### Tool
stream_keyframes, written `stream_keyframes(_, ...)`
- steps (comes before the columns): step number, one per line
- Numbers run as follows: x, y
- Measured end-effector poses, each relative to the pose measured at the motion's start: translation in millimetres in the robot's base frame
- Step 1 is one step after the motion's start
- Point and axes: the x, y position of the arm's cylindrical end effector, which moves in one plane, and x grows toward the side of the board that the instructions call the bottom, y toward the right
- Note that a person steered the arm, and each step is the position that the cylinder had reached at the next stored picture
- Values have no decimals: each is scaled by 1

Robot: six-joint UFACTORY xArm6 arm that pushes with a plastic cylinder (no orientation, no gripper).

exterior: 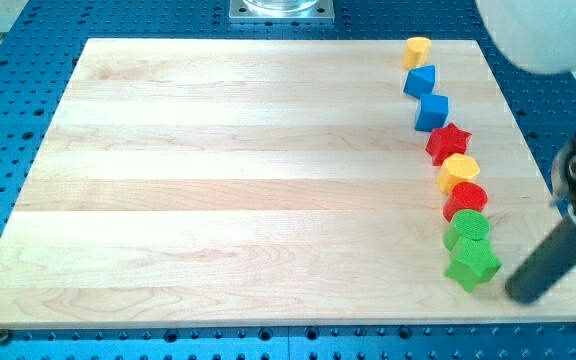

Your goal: Place the green blocks diagonal to each other

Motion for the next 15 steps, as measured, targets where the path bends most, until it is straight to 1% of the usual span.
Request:
stream_keyframes(1, -45, 1)
stream_keyframes(3, -47, -103)
stream_keyframes(4, -38, -101)
stream_keyframes(5, -1, -88)
stream_keyframes(6, -1, -55)
stream_keyframes(7, -1, -45)
stream_keyframes(8, 8, -69)
stream_keyframes(9, 34, -188)
stream_keyframes(10, -2, -208)
stream_keyframes(11, -13, -151)
stream_keyframes(12, -13, -115)
stream_keyframes(13, -5, -98)
stream_keyframes(14, -34, -35)
stream_keyframes(15, -70, 4)
